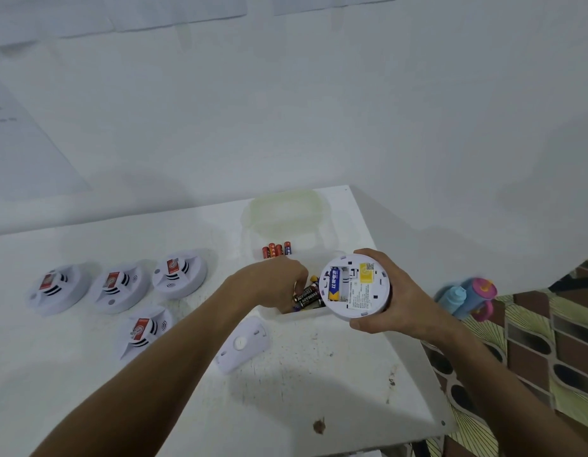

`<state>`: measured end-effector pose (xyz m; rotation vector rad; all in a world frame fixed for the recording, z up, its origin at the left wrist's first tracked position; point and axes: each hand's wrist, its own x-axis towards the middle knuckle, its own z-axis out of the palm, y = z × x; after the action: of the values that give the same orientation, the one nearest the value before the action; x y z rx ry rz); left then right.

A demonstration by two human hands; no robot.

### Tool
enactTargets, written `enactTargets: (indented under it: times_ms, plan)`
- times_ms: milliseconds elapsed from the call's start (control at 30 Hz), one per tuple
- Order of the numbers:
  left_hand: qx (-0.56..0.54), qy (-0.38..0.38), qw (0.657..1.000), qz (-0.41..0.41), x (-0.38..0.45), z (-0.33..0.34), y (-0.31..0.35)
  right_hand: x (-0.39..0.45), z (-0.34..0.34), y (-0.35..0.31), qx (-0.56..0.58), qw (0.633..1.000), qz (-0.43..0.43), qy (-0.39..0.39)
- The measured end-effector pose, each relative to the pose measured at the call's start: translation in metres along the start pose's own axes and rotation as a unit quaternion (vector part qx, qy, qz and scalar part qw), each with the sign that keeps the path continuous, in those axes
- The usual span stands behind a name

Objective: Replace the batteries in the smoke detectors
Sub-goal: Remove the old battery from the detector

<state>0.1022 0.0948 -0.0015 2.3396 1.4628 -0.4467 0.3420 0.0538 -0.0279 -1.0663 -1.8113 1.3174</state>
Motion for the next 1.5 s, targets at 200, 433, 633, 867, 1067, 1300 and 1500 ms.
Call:
enactTargets:
  times_ms: [200,433,633,867,1067,1300,1500]
  plan:
    - [-0.084,0.018,0.996,-0.005,-0.018,-0.02,-0.005,0.003,0.0,-0.001,-0.003,1.0,0.003,-0.007]
    - [-0.235,0.187,0.954,0.003,-0.055,-0.04,0.001,0.008,0.006,-0.009,-0.001,1.0,-0.014,-0.012]
    - [-0.37,0.299,0.879,0.035,-0.07,-0.031,0.032,0.01,0.014,-0.018,0.013,0.999,-0.034,-0.013]
    - [-0.303,0.351,0.886,-0.001,-0.071,-0.015,0.037,0.014,0.023,-0.03,0.028,0.998,-0.056,-0.029]
    - [-0.285,0.252,0.924,0.036,-0.092,-0.009,0.015,0.022,0.037,-0.041,0.034,0.996,-0.068,-0.042]
    - [-0.312,0.282,0.907,0.02,-0.119,0.006,-0.004,0.036,0.06,-0.051,0.009,0.994,-0.086,-0.063]
    - [-0.271,0.276,0.922,-0.029,-0.137,0.013,-0.007,0.041,0.079,-0.052,0.019,0.992,-0.088,-0.088]
